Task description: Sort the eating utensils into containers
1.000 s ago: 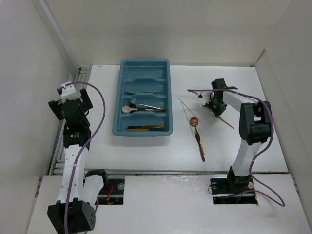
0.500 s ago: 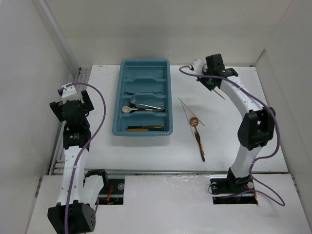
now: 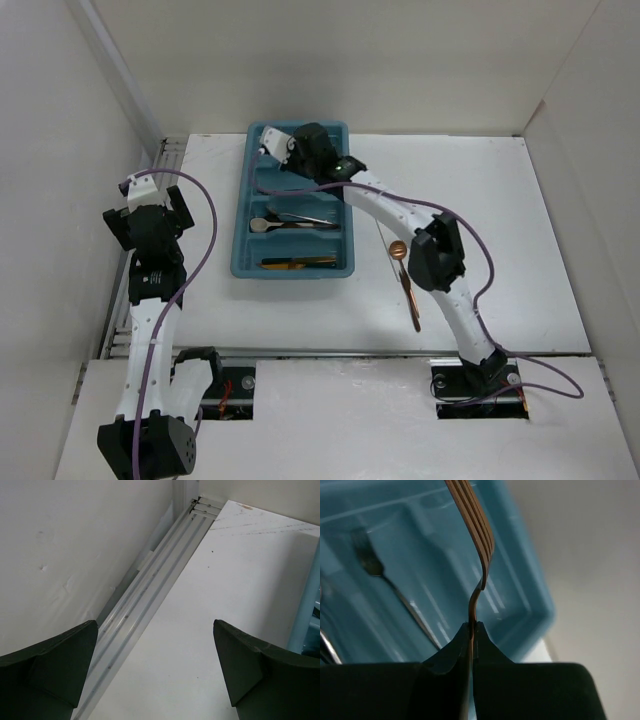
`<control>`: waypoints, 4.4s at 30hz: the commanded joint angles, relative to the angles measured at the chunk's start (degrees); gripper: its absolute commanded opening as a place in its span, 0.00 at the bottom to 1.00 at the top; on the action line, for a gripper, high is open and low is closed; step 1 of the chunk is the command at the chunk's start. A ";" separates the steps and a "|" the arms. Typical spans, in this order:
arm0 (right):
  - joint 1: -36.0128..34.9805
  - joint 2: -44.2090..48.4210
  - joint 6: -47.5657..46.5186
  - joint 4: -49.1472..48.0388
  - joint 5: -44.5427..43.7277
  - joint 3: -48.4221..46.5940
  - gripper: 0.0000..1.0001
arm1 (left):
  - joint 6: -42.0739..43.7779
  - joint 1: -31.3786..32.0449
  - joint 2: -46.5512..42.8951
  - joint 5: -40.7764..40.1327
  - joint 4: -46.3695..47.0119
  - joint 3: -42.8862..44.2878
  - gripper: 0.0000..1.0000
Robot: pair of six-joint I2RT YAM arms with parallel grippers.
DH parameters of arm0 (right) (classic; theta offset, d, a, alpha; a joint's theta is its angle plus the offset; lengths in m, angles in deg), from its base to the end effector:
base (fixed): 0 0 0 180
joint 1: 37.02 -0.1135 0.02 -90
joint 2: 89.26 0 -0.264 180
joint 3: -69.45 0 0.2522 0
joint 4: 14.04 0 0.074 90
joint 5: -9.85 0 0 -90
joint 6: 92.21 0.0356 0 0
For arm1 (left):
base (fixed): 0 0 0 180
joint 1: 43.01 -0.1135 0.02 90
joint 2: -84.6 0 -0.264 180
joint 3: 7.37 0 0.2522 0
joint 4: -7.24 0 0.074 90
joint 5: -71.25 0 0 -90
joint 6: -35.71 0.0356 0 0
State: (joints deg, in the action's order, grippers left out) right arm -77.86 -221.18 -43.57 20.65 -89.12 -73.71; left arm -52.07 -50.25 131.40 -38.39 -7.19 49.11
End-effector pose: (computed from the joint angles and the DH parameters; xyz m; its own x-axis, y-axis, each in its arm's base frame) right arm 0.4151 0.3515 0.3157 0.1294 -0.7509 -0.6476 -0.6025 0.4591 -0.6528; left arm 0.1920 0.0365 0.3394 -0.0996 0.0241 -0.9947 -0.4475 0.8918 0.0664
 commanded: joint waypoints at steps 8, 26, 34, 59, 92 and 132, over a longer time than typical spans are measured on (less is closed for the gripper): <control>-0.38 -6.85 4.19 -4.23 1.85 -1.03 0.01 | -1.68 -0.31 -0.40 0.30 0.67 1.93 1.00; -2.93 17.19 12.44 -1.17 -14.20 8.01 0.99 | -1.69 -0.31 -1.10 0.30 0.67 1.31 1.00; 5.13 38.56 34.56 14.38 -10.99 42.51 0.95 | -2.22 -0.31 -0.58 2.41 1.28 0.70 1.00; 7.53 45.09 62.11 15.99 5.72 79.83 0.26 | -5.65 0.21 -1.72 5.75 -0.29 1.23 1.00; 1.38 47.72 68.87 24.42 2.64 83.96 0.35 | -5.12 0.21 -2.25 4.52 0.75 -1.94 1.00; -3.90 25.59 12.13 -2.50 -27.87 24.66 0.00 | -5.73 0.21 -2.16 3.38 0.58 -1.24 1.00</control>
State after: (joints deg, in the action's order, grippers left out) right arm -82.04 -191.06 -14.96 35.21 -114.46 -43.05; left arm -57.18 -50.21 129.39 -34.67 -8.13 46.55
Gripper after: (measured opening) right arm 0.041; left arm 0.997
